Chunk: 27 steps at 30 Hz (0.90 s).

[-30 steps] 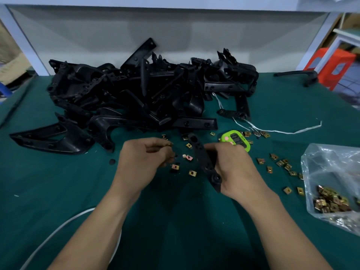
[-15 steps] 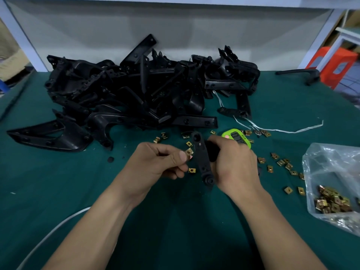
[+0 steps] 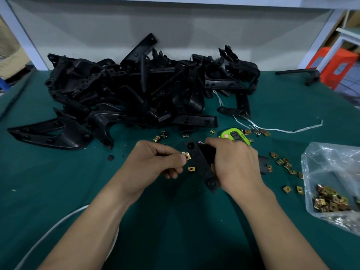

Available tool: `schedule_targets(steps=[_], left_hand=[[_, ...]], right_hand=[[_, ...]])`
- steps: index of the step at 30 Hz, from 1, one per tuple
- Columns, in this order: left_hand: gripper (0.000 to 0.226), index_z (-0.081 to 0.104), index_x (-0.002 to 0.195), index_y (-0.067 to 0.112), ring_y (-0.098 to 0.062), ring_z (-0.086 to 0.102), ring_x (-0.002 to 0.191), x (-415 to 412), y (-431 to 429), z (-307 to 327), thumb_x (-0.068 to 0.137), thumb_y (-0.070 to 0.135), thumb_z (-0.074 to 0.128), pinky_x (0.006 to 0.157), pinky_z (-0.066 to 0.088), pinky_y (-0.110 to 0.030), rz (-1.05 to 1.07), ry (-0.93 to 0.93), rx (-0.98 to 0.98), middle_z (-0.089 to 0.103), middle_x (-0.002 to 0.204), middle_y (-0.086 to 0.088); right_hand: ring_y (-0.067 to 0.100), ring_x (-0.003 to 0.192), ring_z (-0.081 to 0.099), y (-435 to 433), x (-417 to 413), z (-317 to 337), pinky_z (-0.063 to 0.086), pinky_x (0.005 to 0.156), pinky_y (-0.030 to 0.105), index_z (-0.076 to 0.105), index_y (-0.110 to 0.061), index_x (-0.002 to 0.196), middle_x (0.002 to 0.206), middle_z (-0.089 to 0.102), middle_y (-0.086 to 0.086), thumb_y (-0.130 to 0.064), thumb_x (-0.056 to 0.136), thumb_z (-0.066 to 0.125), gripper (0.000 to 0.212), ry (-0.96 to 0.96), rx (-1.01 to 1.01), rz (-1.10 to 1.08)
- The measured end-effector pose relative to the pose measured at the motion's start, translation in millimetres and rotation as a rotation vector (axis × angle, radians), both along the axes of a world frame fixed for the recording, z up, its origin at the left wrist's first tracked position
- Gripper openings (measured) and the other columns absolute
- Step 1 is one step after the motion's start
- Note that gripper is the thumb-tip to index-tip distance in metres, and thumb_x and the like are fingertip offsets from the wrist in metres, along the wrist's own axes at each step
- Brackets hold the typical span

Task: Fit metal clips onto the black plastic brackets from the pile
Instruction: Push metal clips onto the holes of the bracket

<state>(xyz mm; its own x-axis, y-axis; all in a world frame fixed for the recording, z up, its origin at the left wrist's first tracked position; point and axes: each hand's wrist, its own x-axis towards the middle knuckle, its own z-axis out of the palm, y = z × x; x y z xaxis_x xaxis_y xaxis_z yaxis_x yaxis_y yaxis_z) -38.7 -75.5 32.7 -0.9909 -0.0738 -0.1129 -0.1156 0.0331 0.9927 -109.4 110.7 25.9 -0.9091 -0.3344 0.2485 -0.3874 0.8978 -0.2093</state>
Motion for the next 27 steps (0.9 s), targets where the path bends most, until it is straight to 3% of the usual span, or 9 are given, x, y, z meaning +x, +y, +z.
schedule_targets(steps=[5, 9, 17, 23, 27], left_hand=[[0.014, 0.079, 0.070, 0.009, -0.017, 0.062, 0.056, 0.9, -1.1, 0.3, 0.083, 0.009, 0.077, 0.052, 0.049, -0.021, 0.009, -0.026, -0.017, 0.069, 0.064, -0.011], [0.014, 0.078, 0.068, 0.011, -0.017, 0.063, 0.055, 2.0, -2.9, 0.7, 0.081, 0.017, 0.079, 0.051, 0.049, -0.021, 0.025, -0.029, 0.008, 0.069, 0.064, -0.010], [0.020, 0.074, 0.061, 0.018, -0.013, 0.060, 0.053, 2.5, -3.9, 1.4, 0.068, 0.036, 0.079, 0.050, 0.047, -0.018, 0.041, -0.050, 0.082, 0.066, 0.062, -0.006], [0.020, 0.073, 0.061, 0.018, -0.012, 0.057, 0.052, 2.7, -2.7, 2.8, 0.068, 0.036, 0.078, 0.049, 0.045, -0.018, 0.054, -0.055, 0.141, 0.064, 0.061, -0.005], [0.022, 0.071, 0.060, 0.017, -0.012, 0.057, 0.051, 2.3, -3.1, 0.1, 0.079, 0.026, 0.078, 0.048, 0.045, -0.019, 0.054, -0.063, 0.110, 0.064, 0.061, -0.006]], right_hand=[[0.026, 0.070, 0.057, -4.7, 3.3, -2.4, 0.035, 0.061, 0.032, 0.067, -0.033, 0.102, 0.074, 0.067, -0.003, -0.012, 0.085, 0.060, 0.028, 0.006, 0.020, 0.024], [0.025, 0.062, 0.047, -8.8, 6.3, -3.2, 0.030, 0.056, 0.032, 0.065, -0.031, 0.094, 0.064, 0.057, -0.005, -0.010, 0.079, 0.062, 0.026, 0.067, 0.072, 0.011], [0.027, 0.072, 0.065, -17.4, 5.0, -0.8, 0.021, 0.047, 0.031, 0.057, -0.028, 0.089, 0.070, 0.059, -0.006, -0.006, 0.072, 0.065, 0.029, -0.015, 0.159, 0.068], [0.029, 0.078, 0.065, -15.0, 11.5, -6.1, 0.031, 0.053, 0.033, 0.038, -0.027, 0.095, 0.084, 0.065, -0.002, -0.012, 0.076, 0.061, 0.034, -0.037, 0.188, 0.149], [0.027, 0.084, 0.067, -14.1, 15.6, -8.3, 0.033, 0.056, 0.032, 0.045, -0.026, 0.117, 0.090, 0.065, -0.003, -0.017, 0.080, 0.062, 0.042, -0.018, 0.229, 0.117]])
